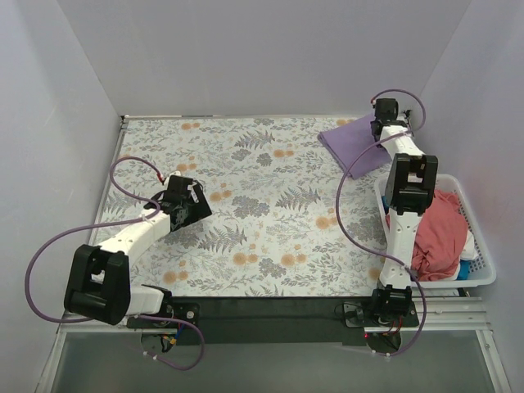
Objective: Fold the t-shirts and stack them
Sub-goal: Neatly place the folded tshirt to the corner, then reset both grippers
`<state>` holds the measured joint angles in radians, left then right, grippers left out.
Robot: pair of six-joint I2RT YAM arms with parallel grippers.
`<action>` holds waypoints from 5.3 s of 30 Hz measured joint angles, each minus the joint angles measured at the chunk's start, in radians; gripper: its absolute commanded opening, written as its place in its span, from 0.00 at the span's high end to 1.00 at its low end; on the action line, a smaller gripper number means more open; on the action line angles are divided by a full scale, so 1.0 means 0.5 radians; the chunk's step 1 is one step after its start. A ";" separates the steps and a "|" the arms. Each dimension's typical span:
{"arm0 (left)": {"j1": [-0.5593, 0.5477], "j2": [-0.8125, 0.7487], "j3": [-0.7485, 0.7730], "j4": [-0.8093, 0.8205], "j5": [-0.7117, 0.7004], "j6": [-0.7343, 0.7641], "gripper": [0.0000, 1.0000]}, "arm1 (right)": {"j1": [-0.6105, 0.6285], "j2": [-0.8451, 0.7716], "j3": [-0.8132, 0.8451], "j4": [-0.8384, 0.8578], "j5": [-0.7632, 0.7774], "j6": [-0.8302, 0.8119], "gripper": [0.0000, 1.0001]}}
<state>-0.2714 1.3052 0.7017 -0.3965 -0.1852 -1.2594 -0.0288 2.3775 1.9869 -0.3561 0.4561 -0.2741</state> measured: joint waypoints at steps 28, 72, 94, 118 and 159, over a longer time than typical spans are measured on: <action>0.000 0.063 0.002 0.000 0.034 0.014 0.19 | -0.193 0.034 -0.047 0.133 0.491 0.143 0.43; 0.000 -0.111 0.002 0.017 -0.034 0.014 0.20 | 0.015 0.271 0.276 0.092 -1.175 1.101 0.46; 0.000 -0.112 0.002 0.017 -0.053 0.014 0.20 | -0.050 0.271 0.278 0.139 -1.006 1.337 0.43; 0.000 -0.388 0.000 0.018 -0.164 0.014 0.14 | -0.087 -0.802 -0.678 0.629 -1.431 1.160 0.32; -0.081 -1.444 0.737 -0.743 -1.036 0.010 0.02 | 0.362 -4.193 -2.229 0.147 -0.419 0.465 0.02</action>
<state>-0.3119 0.5831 1.0702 -0.7681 -0.7033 -1.2545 0.1524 0.2810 0.8726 -0.2825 0.2466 -0.0418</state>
